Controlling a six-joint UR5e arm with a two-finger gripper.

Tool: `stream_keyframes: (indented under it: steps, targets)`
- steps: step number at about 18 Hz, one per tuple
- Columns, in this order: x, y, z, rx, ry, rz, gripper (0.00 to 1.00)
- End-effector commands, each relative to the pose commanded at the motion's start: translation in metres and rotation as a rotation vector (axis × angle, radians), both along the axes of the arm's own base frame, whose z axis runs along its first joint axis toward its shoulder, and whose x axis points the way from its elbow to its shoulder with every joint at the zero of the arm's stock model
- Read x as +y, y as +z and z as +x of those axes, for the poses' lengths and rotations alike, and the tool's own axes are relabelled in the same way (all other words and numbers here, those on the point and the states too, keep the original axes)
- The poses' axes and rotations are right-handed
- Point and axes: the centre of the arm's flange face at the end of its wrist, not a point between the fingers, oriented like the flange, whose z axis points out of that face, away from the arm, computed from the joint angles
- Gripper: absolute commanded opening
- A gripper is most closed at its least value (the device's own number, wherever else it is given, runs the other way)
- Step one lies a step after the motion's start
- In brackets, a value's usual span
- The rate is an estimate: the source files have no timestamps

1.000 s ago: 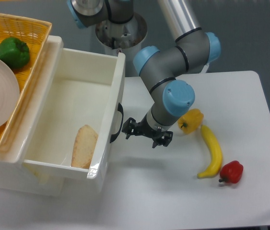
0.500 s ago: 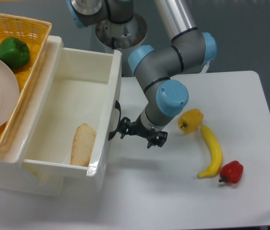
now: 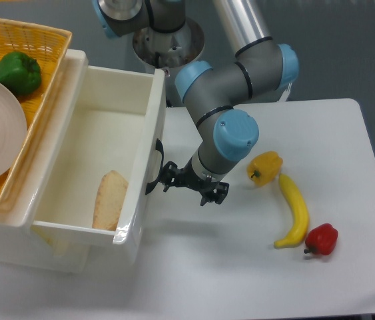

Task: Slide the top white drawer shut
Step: 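Push the drawer front with the gripper, sliding the drawer inward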

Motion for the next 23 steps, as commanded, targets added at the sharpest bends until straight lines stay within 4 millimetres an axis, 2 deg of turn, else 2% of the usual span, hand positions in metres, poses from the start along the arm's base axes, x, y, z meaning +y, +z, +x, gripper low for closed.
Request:
stream_keyframes:
  steps: [19,23]
  targets:
    - [0.022,0.004,0.034,-0.004,-0.059,0.002,1.00]
    - [0.032,0.003,0.049,-0.001,-0.083,-0.002,1.00]
